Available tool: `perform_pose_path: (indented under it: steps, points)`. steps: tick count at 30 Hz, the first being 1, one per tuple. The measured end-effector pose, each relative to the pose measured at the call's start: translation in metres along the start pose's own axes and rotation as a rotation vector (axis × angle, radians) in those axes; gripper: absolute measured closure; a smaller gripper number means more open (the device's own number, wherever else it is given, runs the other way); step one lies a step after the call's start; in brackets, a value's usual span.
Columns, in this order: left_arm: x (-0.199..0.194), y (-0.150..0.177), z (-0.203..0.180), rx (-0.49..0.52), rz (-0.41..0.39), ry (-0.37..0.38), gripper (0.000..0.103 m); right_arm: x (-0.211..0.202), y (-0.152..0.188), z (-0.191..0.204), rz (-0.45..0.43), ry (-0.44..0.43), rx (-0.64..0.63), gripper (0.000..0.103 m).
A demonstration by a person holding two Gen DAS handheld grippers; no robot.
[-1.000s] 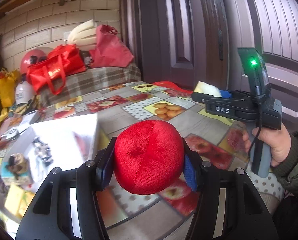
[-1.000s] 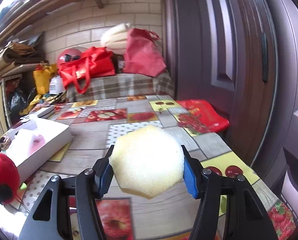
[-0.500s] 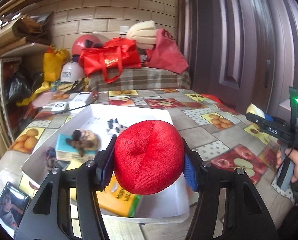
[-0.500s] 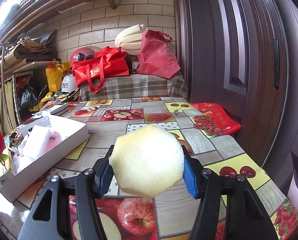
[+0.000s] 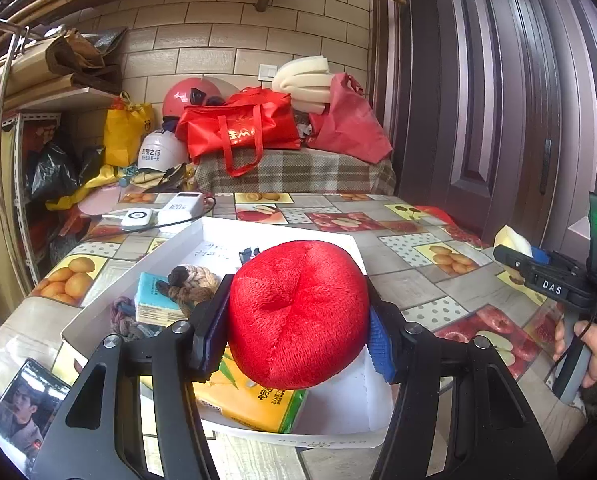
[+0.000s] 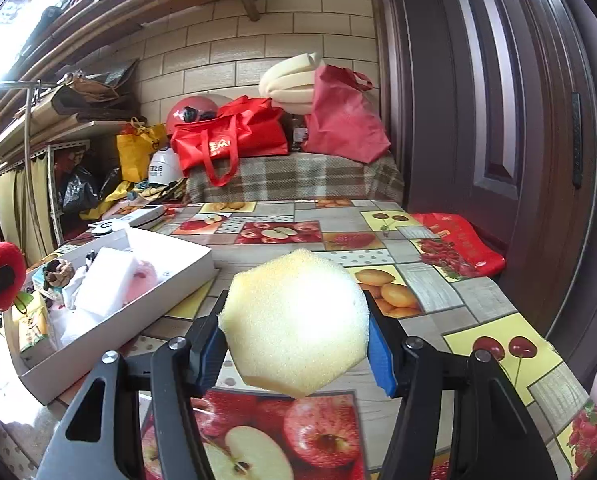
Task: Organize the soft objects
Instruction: 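Lift and carry the plush ball over the box with left while right carries the sponge disc, then lower and release the plush ball into the box with left while right releases the sponge disc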
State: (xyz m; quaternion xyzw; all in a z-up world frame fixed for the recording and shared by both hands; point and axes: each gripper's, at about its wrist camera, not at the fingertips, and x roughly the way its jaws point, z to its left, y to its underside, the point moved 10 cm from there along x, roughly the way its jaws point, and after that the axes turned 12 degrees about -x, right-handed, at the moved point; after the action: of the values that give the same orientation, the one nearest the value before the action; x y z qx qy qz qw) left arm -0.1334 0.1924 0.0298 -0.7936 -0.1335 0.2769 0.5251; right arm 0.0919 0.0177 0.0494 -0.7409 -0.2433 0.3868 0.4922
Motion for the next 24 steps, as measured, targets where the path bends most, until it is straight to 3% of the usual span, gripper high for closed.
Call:
perform_pose_path:
  steps: [15,24]
  points:
    - [0.004,-0.005,0.024,-0.047,-0.008,-0.069,0.045,0.004,-0.014,0.057,-0.029,-0.113,-0.081,0.043]
    - [0.007,-0.004,0.032,-0.055,-0.002,-0.086,0.045,0.006,-0.023,0.102,-0.063,-0.241,-0.113,0.043]
